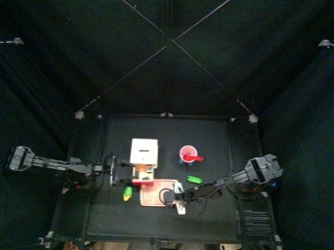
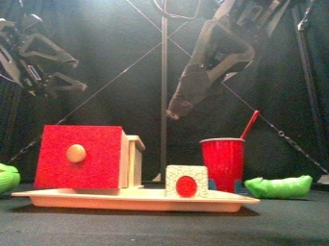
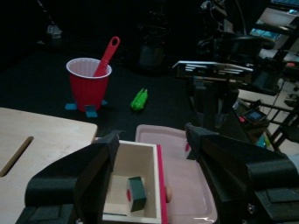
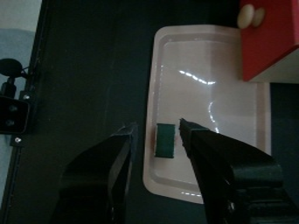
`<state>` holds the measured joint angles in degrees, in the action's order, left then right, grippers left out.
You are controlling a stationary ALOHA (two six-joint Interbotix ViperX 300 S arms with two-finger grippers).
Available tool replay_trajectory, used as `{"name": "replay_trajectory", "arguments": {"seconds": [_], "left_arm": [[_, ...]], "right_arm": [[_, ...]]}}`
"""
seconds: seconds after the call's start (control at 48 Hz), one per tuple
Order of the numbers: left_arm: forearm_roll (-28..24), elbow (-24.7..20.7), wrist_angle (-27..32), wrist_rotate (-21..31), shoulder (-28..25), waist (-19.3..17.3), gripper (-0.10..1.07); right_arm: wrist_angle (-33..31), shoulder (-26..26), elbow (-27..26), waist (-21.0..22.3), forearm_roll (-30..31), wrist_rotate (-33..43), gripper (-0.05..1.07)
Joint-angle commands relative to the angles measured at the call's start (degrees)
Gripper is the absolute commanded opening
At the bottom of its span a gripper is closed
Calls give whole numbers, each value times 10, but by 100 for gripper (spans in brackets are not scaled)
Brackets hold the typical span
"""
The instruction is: Grab sushi piece off plate
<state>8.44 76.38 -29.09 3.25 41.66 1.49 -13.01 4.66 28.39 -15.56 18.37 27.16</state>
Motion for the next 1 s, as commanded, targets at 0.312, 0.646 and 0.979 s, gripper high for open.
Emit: {"name": "replay_trajectory", "arguments": {"seconds": [0.312, 0.646, 0.979], "left_arm": [[-1, -6, -6, -1, -1, 1, 96], [-1, -5, -6, -1, -1, 1, 96], [-1, -5, -6, -1, -1, 1, 96]], "right_arm": [[-15, 20, -13, 5, -20, 2, 80], [-29, 63, -28, 7, -25, 3, 80], [-35, 74, -33, 13, -26, 2, 78]]}}
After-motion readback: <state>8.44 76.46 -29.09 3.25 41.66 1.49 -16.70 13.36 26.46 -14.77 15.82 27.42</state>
